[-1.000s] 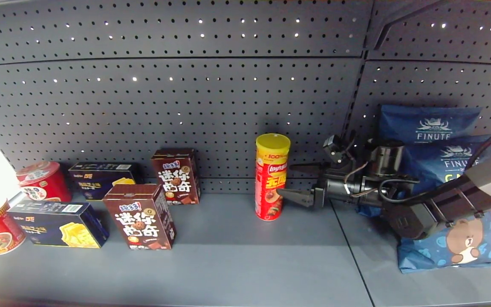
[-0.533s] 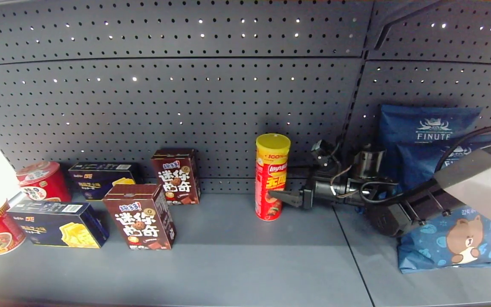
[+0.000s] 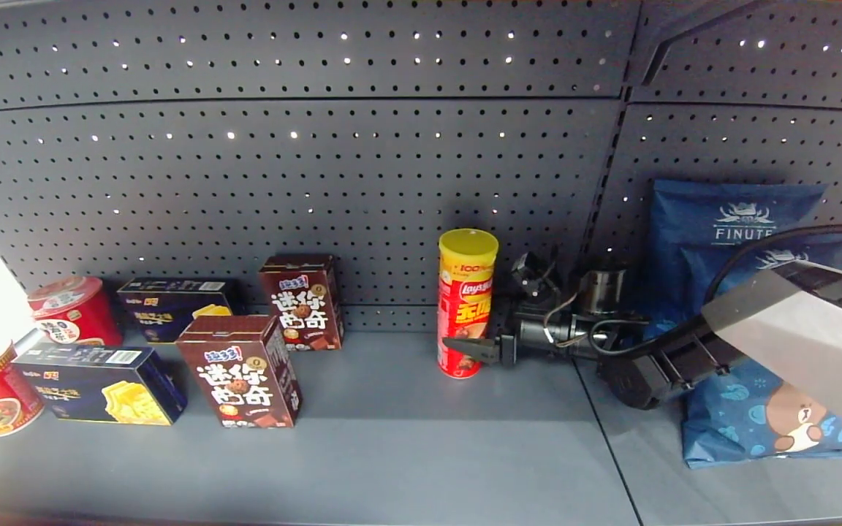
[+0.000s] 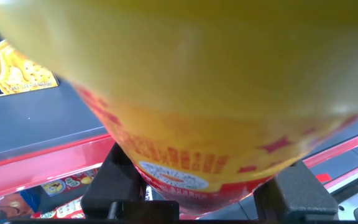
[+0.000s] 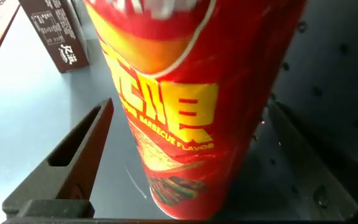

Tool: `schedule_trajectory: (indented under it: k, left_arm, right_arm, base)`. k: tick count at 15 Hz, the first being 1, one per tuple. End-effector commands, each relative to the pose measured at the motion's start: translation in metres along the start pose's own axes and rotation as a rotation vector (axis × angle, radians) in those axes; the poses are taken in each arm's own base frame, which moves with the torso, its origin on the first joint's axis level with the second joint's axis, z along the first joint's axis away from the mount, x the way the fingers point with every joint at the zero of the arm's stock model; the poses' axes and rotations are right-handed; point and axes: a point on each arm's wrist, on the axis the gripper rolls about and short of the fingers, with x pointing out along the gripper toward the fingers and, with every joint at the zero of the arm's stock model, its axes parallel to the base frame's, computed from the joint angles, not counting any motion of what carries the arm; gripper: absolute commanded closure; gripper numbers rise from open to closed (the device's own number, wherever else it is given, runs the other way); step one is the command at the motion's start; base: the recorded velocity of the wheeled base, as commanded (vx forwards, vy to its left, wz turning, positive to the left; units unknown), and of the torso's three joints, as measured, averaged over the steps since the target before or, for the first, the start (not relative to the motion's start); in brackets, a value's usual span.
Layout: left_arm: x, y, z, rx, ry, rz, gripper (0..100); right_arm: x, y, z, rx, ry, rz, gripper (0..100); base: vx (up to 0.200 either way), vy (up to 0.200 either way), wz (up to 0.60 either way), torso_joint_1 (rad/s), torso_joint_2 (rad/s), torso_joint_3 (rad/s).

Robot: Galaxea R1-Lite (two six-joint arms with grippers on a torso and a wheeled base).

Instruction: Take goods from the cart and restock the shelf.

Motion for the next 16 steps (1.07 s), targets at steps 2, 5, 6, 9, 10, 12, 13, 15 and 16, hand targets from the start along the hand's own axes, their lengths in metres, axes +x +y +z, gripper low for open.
schedule_trajectory:
  k: [2, 5, 6, 9, 10, 12, 13, 15, 16]
  left_arm:
    - [0.0, 0.0, 0.0, -0.001, 0.001, 0.0, 100]
    - [0.0, 0.0, 0.0, -0.002, 0.001, 0.001, 100]
    - [0.0, 0.0, 0.0, -0.002, 0.001, 0.001, 100]
    - [0.0, 0.0, 0.0, -0.002, 0.001, 0.001, 100]
    - [0.0, 0.0, 0.0, -0.002, 0.001, 0.001, 100]
    - [0.0, 0.0, 0.0, -0.001, 0.0, 0.003, 100]
    - [0.0, 0.0, 0.0, -0.001, 0.0, 0.003, 100]
    - [0.0, 0.0, 0.0, -0.001, 0.002, 0.001, 100]
    - [0.0, 0.0, 0.0, -0.003, 0.002, 0.001, 100]
  right_arm:
    - [0.007, 0.002, -0.01, 0.019, 0.015, 0.011, 0]
    - [0.01, 0.002, -0.015, 0.028, 0.01, 0.006, 100]
    - [0.012, 0.006, -0.013, 0.03, 0.009, 0.012, 100]
    - [0.014, 0.021, 0.003, 0.013, 0.0, -0.032, 100]
    - [0.011, 0.03, 0.011, 0.009, -0.003, -0.03, 100]
    - [-0.001, 0.049, 0.028, 0.006, -0.004, -0.036, 100]
    - [-0.012, 0.061, 0.04, 0.003, -0.004, -0.053, 100]
    - [-0.039, 0.093, 0.06, 0.002, 0.005, -0.114, 100]
    - [-0.05, 0.103, 0.064, 0.005, 0.013, -0.138, 100]
  base:
    - [0.0, 0.0, 0.0, 0.0, 0.0, 0.0]
    - [0.0, 0.0, 0.0, 0.0, 0.0, 0.0]
    - [0.0, 0.0, 0.0, 0.0, 0.0, 0.0]
    - [0.0, 0.0, 0.0, 0.0, 0.0, 0.0]
    - [0.0, 0.0, 0.0, 0.0, 0.0, 0.0]
    - [0.0, 0.0, 0.0, 0.0, 0.0, 0.0]
    - [0.0, 0.0, 0.0, 0.0, 0.0, 0.0]
    - [0.0, 0.0, 0.0, 0.0, 0.0, 0.0]
    - [0.0, 0.0, 0.0, 0.0, 0.0, 0.0]
